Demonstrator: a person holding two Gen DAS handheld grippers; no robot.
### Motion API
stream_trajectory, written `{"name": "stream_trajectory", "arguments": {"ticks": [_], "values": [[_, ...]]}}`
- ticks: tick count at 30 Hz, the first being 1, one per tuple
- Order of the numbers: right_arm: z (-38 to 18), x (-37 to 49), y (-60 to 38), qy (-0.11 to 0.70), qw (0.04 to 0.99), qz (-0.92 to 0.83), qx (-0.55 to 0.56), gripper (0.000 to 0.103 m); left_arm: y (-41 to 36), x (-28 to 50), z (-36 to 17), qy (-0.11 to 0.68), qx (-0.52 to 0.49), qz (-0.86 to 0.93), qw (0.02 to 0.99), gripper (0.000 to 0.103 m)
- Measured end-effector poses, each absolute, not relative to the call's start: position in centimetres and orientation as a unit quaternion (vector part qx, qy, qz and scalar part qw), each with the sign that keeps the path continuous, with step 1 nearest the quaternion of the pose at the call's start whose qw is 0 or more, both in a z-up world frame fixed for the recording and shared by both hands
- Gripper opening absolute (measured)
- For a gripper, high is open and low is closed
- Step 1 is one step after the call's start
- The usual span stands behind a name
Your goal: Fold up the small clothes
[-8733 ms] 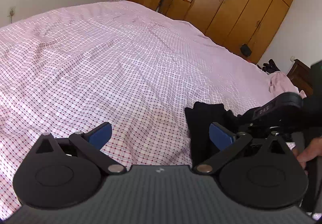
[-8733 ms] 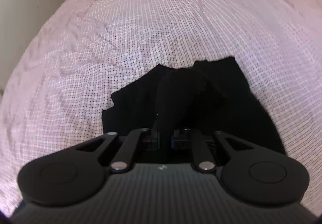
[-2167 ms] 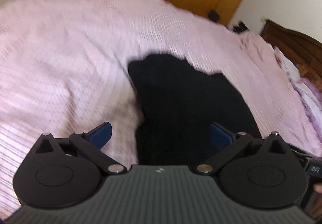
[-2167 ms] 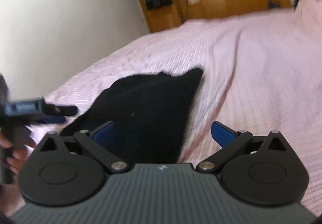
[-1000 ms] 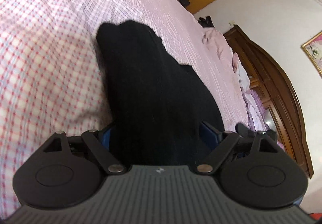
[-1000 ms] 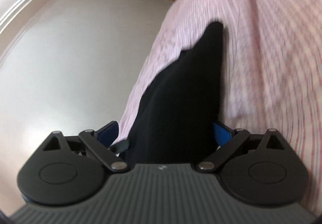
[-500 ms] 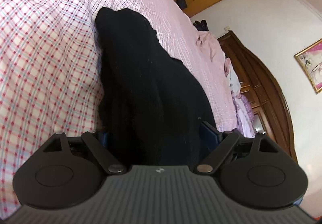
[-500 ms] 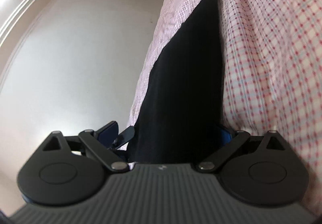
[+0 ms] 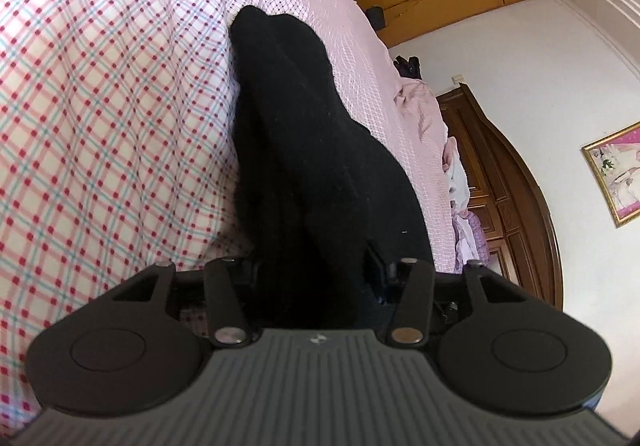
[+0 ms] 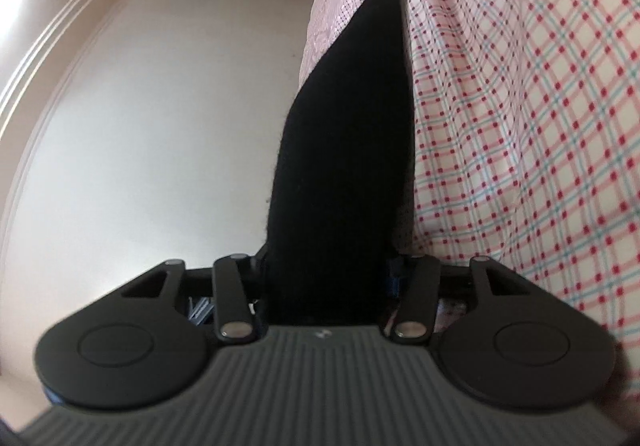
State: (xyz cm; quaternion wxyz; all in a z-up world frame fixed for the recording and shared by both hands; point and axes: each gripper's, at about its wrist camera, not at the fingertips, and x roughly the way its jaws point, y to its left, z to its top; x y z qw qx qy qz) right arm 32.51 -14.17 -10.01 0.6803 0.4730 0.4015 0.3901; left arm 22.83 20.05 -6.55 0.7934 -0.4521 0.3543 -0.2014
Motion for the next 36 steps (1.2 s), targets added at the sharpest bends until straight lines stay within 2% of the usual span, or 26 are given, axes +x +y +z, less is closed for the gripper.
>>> {"name": "stream_trajectory", "arguments": {"ticks": [3,4,5,7,12,24,31,36], "values": [[-9.9,32.1,-12.0,0.398,0.695,0.390,0.454,0.054,19.8,22.7,-6.3,0.352,-0.447,-0.196,0.798,0.039],[-9.8,32.1,-11.8,0.403,0.695,0.388,0.451,0.050,20.0,22.4,-6.6,0.350,-0.451,-0.194,0.797,0.036],[-9.3,31.7,-12.0,0.406,0.696,0.381,0.453,0.040,20.0,22.1,-6.8,0.347,-0.457,-0.194,0.795,0.035],[-8.7,31.2,-11.8,0.402,0.707,0.370,0.449,0.037,19.9,21.5,-6.6,0.343,-0.466,-0.195,0.792,0.032],[-6.3,30.1,-11.1,0.395,0.710,0.368,0.453,0.035,19.0,19.5,-4.3,0.330,-0.466,-0.207,0.794,0.031],[4.1,25.2,-14.4,0.390,0.719,0.355,0.453,0.035,15.1,15.6,4.7,0.288,-0.489,-0.243,0.787,0.031],[5.0,27.4,-18.2,0.363,0.725,0.352,0.467,0.034,11.9,20.3,10.4,0.286,-0.466,-0.247,0.800,0.031],[7.2,31.4,-21.2,0.325,0.743,0.340,0.476,0.032,8.8,27.4,13.5,0.278,-0.451,-0.261,0.807,0.031]]}}
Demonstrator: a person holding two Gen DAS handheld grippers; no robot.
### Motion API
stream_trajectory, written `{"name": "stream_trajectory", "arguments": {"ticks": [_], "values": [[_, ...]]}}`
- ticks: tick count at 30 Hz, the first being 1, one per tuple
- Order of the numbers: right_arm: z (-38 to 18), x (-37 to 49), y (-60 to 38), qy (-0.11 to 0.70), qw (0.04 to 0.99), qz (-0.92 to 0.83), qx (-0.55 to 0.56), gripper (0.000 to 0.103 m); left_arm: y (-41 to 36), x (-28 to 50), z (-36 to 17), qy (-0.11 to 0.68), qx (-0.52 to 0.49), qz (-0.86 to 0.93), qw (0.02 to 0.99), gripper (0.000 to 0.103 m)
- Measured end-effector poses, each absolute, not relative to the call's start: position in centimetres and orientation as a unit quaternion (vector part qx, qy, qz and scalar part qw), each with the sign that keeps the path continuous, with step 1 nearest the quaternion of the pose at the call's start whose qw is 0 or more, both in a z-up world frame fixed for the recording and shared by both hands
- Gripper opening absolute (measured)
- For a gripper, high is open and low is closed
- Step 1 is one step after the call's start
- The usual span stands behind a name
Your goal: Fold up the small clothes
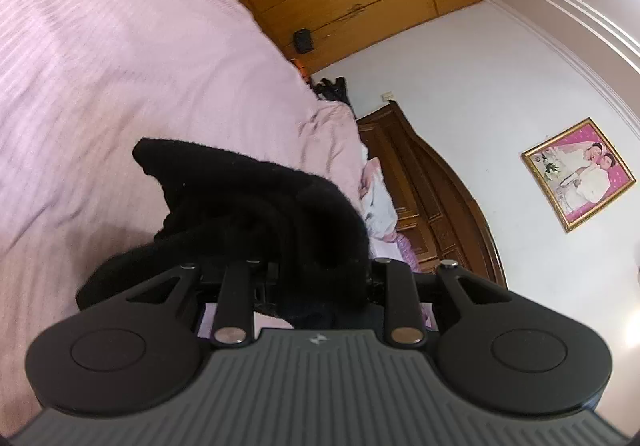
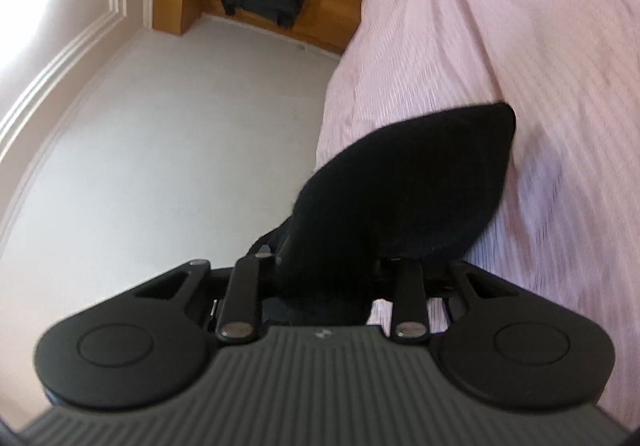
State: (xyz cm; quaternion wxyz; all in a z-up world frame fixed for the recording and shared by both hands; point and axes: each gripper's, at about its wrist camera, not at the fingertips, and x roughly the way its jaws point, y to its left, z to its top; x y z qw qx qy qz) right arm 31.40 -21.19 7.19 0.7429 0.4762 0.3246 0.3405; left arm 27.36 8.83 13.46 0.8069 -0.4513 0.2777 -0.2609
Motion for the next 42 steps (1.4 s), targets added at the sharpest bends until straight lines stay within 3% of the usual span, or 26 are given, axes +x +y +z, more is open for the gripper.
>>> {"name": "stream_trajectory", "arguments": {"ticks": [5,9,14,17,20,27,42], "values": [[10.1,36.1,-23.6,0.253,0.766,0.361,0.469,0.029,6.0,33.9,16.9,0.231,-0.438,-0.296,0.817,0.030],[9.7,36.6,-25.1,0.207,0.774,0.388,0.456,0.028,4.1,34.2,17.7,0.199,-0.407,-0.326,0.830,0.030],[1.1,34.7,-26.7,0.258,0.771,0.349,0.465,0.027,2.1,33.6,8.8,0.281,-0.404,-0.302,0.817,0.030],[-6.7,32.8,-26.9,0.346,0.756,0.289,0.474,0.027,1.2,32.7,0.6,0.366,-0.424,-0.249,0.790,0.027],[-10.6,30.7,-27.2,0.354,0.740,0.281,0.497,0.024,0.8,31.0,-2.2,0.366,-0.445,-0.241,0.780,0.027],[-8.8,29.3,-26.6,0.336,0.740,0.302,0.499,0.023,0.7,28.9,-0.6,0.360,-0.446,-0.242,0.783,0.026],[-9.0,22.1,-28.3,0.352,0.733,0.316,0.489,0.024,-0.7,16.4,-0.9,0.364,-0.412,-0.237,0.801,0.027]]}}
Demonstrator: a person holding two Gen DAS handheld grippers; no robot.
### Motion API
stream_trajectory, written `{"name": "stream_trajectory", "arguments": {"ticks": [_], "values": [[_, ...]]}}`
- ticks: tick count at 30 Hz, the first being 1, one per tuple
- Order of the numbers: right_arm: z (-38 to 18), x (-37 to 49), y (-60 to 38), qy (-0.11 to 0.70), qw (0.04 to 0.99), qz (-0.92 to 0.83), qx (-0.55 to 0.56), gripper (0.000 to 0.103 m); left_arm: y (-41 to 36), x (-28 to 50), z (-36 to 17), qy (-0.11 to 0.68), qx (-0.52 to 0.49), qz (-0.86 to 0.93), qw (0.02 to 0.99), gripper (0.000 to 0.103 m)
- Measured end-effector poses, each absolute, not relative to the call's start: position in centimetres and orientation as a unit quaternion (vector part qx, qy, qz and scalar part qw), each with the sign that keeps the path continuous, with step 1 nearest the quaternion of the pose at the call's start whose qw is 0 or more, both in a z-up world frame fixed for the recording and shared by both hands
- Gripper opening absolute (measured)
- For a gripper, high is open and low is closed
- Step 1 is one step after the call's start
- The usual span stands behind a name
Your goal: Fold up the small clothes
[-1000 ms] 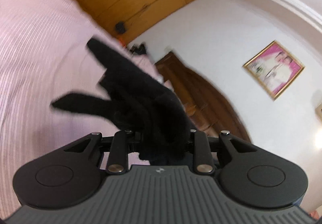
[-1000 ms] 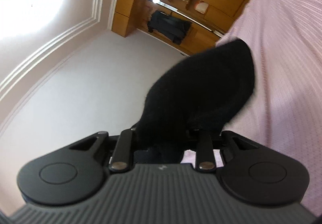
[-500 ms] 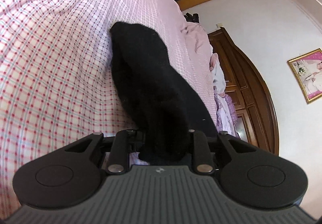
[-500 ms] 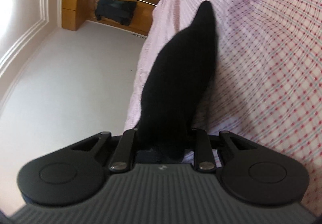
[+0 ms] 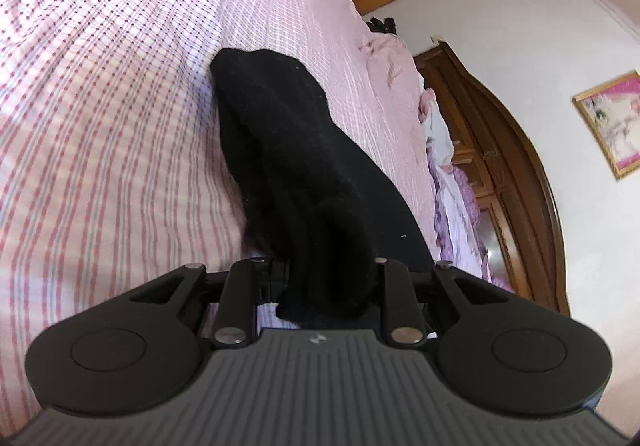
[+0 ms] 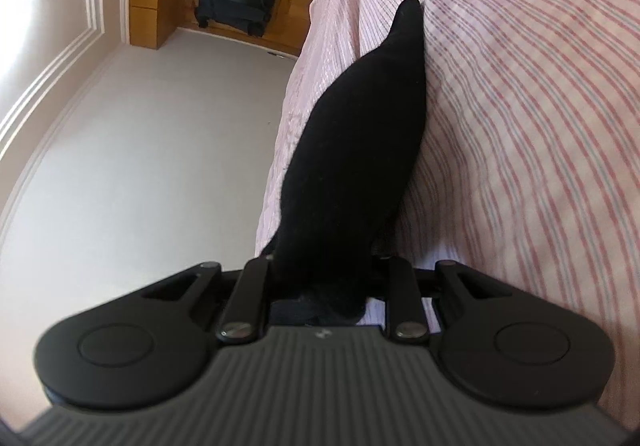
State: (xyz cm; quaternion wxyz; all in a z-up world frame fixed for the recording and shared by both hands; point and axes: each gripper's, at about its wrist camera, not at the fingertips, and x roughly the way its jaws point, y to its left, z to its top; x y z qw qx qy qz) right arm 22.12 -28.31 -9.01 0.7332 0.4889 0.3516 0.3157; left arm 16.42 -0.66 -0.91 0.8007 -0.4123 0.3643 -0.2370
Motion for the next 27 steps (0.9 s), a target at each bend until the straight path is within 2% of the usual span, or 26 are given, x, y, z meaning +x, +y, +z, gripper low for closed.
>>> {"name": "stream_trajectory", "arguments": {"ticks": [8,14,23,24,27], "values": [[-11.7,18.6,-29.3,0.318,0.742,0.308,0.504,0.024,-3.2,13.6,-1.5,0.382,-0.365,-0.240,0.814,0.027],[-11.6,18.5,-29.2,0.325,0.747,0.313,0.488,0.023,-2.2,13.2,-3.1,0.379,-0.386,-0.246,0.804,0.027],[-10.8,18.5,-28.6,0.333,0.745,0.314,0.485,0.024,-2.7,12.0,-2.2,0.379,-0.352,-0.247,0.820,0.026],[-10.9,18.6,-28.7,0.335,0.742,0.317,0.486,0.025,-2.8,11.7,-2.1,0.378,-0.338,-0.247,0.826,0.028],[-10.8,18.7,-28.6,0.337,0.744,0.319,0.482,0.028,-2.8,10.6,-2.0,0.371,-0.337,-0.225,0.835,0.045]]}}
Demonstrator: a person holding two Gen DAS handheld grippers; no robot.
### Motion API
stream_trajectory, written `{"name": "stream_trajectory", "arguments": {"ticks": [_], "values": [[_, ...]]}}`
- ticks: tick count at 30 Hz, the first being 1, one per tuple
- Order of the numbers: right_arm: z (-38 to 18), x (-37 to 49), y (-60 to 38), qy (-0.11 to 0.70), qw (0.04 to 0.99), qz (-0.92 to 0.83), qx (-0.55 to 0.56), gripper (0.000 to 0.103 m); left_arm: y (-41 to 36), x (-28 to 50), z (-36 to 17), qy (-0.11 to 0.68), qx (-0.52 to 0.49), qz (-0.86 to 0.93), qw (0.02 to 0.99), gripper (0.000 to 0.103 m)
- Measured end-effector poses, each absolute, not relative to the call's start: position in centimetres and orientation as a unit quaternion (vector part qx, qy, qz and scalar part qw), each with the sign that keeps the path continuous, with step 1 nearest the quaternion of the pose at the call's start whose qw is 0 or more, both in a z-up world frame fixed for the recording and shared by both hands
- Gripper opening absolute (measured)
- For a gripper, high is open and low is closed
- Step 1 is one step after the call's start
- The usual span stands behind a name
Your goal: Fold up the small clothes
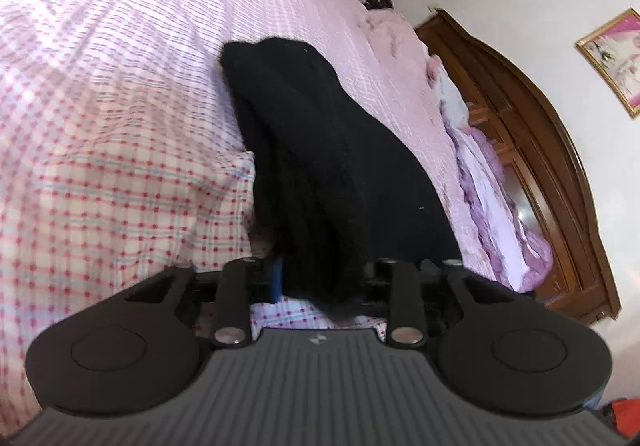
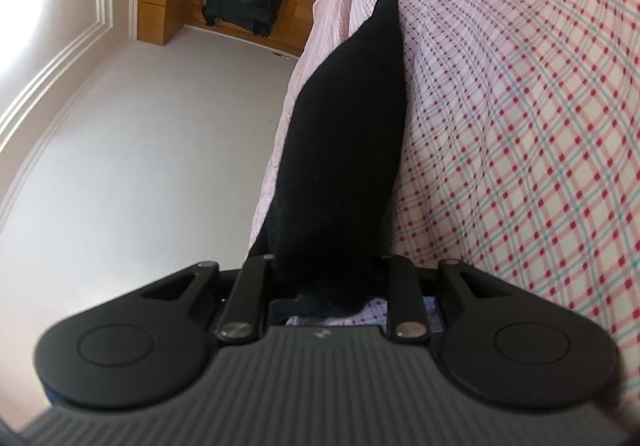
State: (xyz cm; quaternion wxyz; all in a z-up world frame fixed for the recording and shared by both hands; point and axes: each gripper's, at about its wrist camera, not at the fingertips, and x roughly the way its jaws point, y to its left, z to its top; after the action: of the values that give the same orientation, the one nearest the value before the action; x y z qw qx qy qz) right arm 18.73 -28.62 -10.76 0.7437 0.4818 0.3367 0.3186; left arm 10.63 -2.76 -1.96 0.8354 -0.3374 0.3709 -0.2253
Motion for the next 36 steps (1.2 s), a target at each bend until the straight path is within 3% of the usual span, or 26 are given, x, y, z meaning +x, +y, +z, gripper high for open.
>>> {"name": "stream_trajectory", "arguments": {"ticks": [2,4,10,19,24,25,29,32,36], "values": [[-10.5,18.6,-28.5,0.337,0.749,0.317,0.475,0.028,-2.8,9.7,-1.5,0.363,-0.334,-0.216,0.843,0.051],[-10.5,18.6,-28.6,0.338,0.751,0.315,0.473,0.028,-3.1,9.1,-1.1,0.363,-0.320,-0.214,0.849,0.062],[-10.5,17.6,-29.5,0.336,0.755,0.310,0.470,0.028,-4.4,6.7,0.4,0.351,-0.272,-0.205,0.872,0.079],[-8.3,15.2,-30.8,0.321,0.808,0.300,0.393,0.029,-7.1,1.5,4.4,0.264,-0.132,-0.179,0.939,0.096],[-5.3,13.3,-30.2,0.258,0.874,0.290,0.291,0.030,-7.9,0.4,7.9,0.186,-0.097,-0.155,0.966,0.103],[-4.7,13.0,-30.1,0.239,0.885,0.288,0.277,0.036,-8.1,0.4,8.5,0.170,-0.085,-0.152,0.970,0.103],[-2.7,11.4,-29.9,0.127,0.930,0.267,0.219,0.080,-8.7,0.8,9.7,0.110,-0.044,-0.079,0.990,0.103],[-1.7,10.1,-29.5,0.045,0.956,0.239,0.163,0.086,-8.6,1.5,9.3,0.085,-0.044,-0.072,0.993,0.103],[-2.2,10.2,-28.8,0.000,0.975,0.198,0.101,0.096,-9.2,3.4,7.3,0.130,-0.043,-0.130,0.982,0.103]]}}
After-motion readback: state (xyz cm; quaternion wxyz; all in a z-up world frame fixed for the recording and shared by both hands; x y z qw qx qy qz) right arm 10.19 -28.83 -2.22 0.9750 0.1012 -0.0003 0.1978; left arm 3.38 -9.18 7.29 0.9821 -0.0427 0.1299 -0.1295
